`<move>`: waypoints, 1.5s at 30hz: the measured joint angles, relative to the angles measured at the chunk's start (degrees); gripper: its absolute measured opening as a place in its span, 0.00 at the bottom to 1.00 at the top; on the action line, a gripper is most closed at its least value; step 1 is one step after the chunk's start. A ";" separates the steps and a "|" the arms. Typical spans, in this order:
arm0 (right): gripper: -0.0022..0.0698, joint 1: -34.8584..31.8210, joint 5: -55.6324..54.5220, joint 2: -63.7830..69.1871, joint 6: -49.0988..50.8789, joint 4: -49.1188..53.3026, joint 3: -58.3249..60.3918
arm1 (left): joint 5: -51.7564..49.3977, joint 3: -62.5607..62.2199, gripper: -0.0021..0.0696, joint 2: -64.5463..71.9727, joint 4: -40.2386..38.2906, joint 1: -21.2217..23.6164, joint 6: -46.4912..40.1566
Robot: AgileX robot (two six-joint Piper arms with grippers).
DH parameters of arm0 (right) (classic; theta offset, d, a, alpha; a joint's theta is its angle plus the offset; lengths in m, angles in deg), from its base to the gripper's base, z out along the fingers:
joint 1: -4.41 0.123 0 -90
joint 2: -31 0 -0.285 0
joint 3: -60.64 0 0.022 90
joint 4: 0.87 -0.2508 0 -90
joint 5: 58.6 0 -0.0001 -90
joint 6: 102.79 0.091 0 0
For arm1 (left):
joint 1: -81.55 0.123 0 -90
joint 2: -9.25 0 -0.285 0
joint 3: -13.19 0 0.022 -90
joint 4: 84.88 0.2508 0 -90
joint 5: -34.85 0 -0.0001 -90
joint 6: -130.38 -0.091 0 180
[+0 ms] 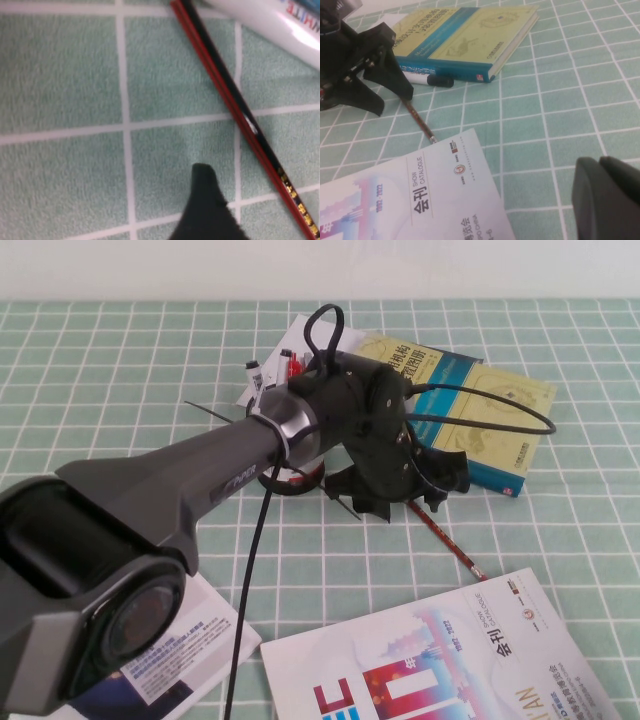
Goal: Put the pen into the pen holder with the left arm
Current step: Pick up the pen on the table
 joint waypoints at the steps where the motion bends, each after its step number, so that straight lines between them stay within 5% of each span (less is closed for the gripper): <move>1: 0.00 0.00 0.00 0.00 0.00 0.00 0.00 | 0.00 -0.05 0.59 0.00 0.38 -0.09 -0.79; 8: 0.00 0.00 0.00 0.00 0.00 0.00 0.00 | -8.91 -3.55 0.46 0.00 0.77 -0.57 -16.66; 15: 0.00 0.00 0.00 0.00 0.00 0.00 0.00 | -17.99 -9.19 0.44 0.00 1.24 -0.83 -62.66; 18: 0.00 0.00 0.00 0.00 0.00 0.00 0.00 | -16.92 -9.19 0.42 0.00 1.24 -0.68 -79.16; 29: 0.00 0.00 0.00 0.00 0.00 0.00 0.00 | -6.16 -9.19 0.38 0.00 -7.57 1.15 -109.47; 45: 0.00 0.00 0.00 0.00 0.00 0.00 0.00 | -7.27 -9.19 0.38 4.55 -13.55 3.70 -118.26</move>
